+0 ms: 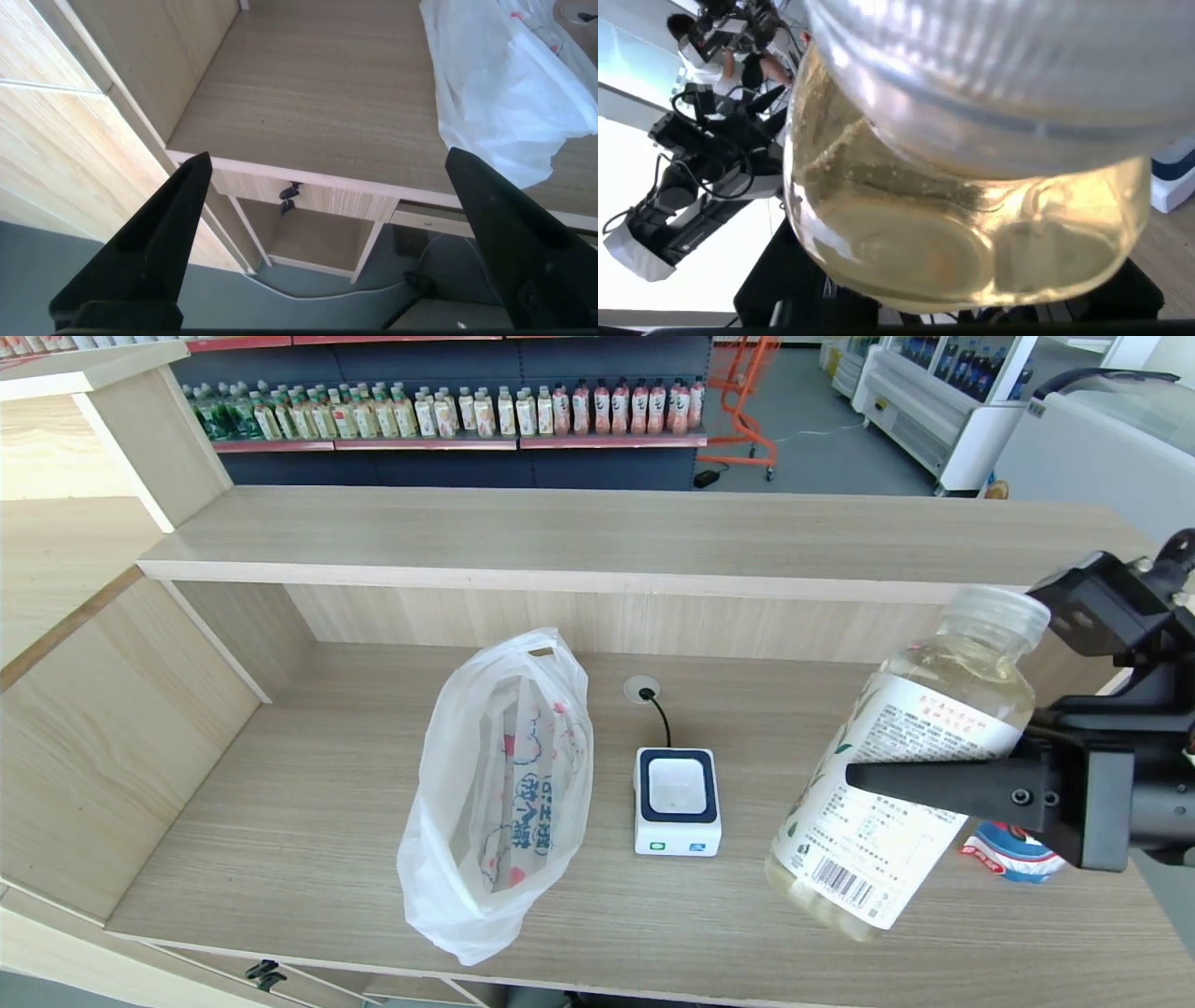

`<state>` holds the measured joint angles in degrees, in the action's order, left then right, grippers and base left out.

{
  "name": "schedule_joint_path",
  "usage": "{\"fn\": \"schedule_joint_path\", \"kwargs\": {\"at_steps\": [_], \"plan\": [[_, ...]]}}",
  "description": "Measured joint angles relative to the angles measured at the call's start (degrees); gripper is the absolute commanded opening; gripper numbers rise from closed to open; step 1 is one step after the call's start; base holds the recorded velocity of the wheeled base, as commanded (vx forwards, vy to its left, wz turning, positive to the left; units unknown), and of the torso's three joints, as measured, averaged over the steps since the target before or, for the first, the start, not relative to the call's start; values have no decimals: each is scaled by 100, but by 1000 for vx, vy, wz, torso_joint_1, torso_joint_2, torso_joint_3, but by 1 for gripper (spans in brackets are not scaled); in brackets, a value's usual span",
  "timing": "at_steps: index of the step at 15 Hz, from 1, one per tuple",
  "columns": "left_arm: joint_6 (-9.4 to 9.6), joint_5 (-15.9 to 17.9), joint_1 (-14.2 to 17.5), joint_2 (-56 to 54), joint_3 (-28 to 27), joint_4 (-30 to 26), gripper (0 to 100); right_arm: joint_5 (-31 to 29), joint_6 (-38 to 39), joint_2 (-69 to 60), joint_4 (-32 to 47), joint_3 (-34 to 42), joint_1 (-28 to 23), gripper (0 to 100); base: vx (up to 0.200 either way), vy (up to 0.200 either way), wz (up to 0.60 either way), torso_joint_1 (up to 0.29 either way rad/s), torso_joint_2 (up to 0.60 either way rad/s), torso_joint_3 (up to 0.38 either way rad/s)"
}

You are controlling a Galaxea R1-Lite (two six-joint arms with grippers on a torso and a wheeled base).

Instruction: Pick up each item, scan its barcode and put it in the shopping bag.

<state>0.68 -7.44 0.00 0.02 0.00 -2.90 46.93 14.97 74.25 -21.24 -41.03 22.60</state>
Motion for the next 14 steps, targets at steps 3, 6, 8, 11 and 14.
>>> {"fn": "schedule_joint_path", "kwargs": {"at_steps": [3,6,8,11,14], "plan": [[0,-2,0,0,0,1,100,260,429,-122,24,-17,94,0,0,0,0,0,0,0],[0,0,0,0,0,1,100,290,763,-184,5,-155,162,0,0,0,0,0,0,0],[2,0,0,0,0,1,100,290,818,-212,9,-193,182,0,0,0,0,0,0,0],[2,-2,0,0,0,1,100,293,1097,-323,-5,-205,278,0,0,0,0,0,0,0],[2,0,0,0,0,0,100,257,1091,-378,-6,-157,311,0,0,0,0,0,0,0]]}}
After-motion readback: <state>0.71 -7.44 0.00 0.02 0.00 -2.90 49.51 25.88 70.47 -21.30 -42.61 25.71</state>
